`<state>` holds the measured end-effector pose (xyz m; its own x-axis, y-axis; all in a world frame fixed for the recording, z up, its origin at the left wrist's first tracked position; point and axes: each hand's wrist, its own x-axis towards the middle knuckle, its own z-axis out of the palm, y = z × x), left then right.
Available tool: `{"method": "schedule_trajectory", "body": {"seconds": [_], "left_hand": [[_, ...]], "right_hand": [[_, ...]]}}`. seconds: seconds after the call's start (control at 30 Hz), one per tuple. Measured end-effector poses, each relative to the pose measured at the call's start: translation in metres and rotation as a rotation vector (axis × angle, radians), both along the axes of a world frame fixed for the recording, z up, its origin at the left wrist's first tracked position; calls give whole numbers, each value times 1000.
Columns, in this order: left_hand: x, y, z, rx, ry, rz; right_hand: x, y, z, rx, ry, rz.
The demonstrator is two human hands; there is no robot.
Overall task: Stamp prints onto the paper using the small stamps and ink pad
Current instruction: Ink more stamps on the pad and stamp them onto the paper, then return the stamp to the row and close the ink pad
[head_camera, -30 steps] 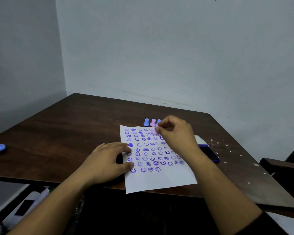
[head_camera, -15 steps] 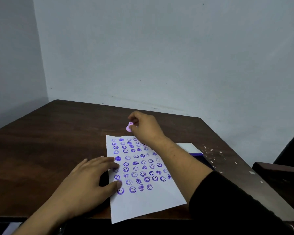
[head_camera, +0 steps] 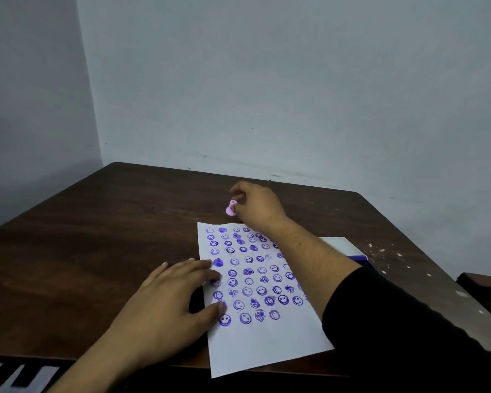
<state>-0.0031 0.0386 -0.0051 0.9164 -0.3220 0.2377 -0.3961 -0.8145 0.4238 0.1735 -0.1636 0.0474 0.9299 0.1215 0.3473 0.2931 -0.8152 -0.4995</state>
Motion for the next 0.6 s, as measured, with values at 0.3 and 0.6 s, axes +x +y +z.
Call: {"method": "schedule_trajectory", "body": {"seconds": [0.3, 0.6], "left_hand": [[0, -1, 0, 15, 1, -2], [0, 0, 0, 6, 0, 1]], "right_hand": [[5, -2, -5, -154, 4, -55], [2, -3, -9, -192, 27, -66]]}}
